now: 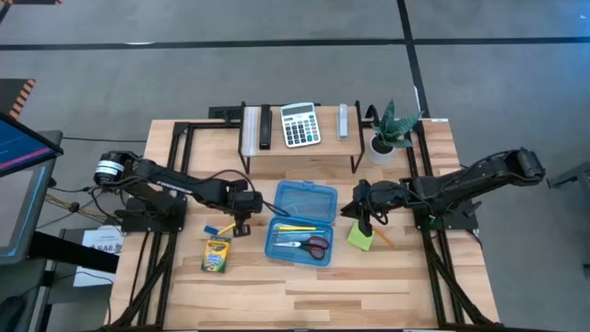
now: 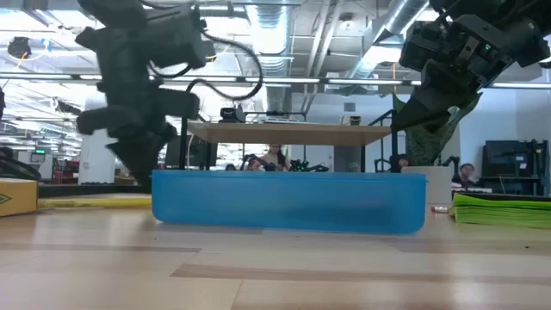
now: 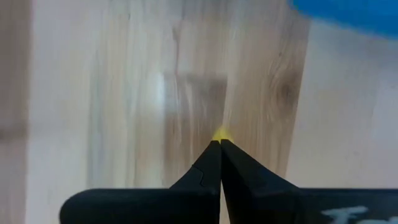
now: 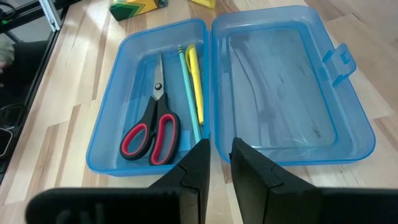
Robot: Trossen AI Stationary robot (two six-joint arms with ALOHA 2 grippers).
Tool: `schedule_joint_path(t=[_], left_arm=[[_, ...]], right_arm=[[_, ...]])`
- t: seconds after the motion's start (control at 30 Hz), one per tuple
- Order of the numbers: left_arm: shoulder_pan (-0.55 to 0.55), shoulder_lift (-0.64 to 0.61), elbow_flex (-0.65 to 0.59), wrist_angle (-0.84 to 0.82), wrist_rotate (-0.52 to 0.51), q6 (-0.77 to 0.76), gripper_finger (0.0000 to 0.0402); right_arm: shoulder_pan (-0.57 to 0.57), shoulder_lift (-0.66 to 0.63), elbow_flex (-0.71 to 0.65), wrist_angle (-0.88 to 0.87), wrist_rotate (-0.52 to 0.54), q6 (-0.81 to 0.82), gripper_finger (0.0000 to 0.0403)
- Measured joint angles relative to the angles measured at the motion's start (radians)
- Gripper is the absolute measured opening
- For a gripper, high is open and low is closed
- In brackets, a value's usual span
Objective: Pack school essentials
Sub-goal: Put the yellow pen into the blue supply box
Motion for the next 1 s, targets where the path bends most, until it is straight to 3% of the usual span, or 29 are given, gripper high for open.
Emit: schedule_joint_path(t=[0.67,0.87,1.0], left_arm=[[-0.016,-0.002,0.023,-0.005,0.038,-0.011,0.0],[-0.02,-0.003,0.024,0.049,0.102,-0.01,0.0],[-0.042,-0.003,0.023,0.046,0.081,-0.018,0.0]], right_arm=[[0.0,0.0,0.0,0.0,0.0,0.0,0.0088],[0.0,0.0,0.0,0.0,0.0,0.0,0.0088],[0.0,0.0,0.0,0.0,0.0,0.0,0.0088]])
